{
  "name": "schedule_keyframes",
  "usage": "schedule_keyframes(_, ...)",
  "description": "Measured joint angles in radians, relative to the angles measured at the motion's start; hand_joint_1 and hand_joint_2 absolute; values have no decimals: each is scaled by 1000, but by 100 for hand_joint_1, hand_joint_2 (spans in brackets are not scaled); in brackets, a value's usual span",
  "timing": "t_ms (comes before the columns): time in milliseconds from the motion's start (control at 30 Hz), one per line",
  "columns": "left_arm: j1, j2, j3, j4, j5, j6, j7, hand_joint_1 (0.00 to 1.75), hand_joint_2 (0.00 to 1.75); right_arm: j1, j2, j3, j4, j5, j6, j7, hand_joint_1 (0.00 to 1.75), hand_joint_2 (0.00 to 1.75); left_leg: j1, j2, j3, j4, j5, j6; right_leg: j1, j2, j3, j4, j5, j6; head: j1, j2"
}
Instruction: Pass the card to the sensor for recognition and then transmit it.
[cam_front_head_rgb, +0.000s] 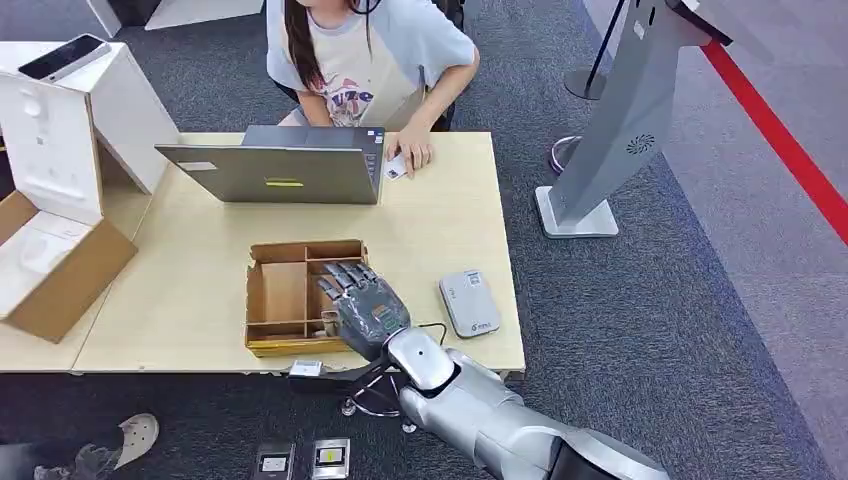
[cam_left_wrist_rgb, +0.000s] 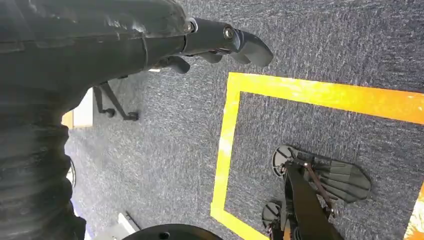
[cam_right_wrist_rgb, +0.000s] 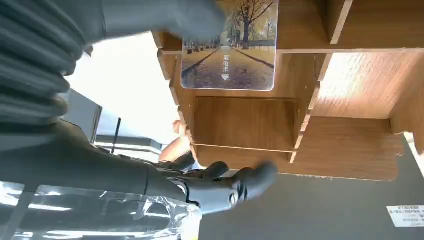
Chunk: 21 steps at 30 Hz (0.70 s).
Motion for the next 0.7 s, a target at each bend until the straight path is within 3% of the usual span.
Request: schedule_keyframes(700, 0, 0, 0, 0, 0, -3, 0, 0, 175, -7, 0, 0, 0, 0, -8, 0, 0, 175, 0, 0, 1, 0, 0, 0, 0, 0, 1, 0, 0, 0, 0, 0)
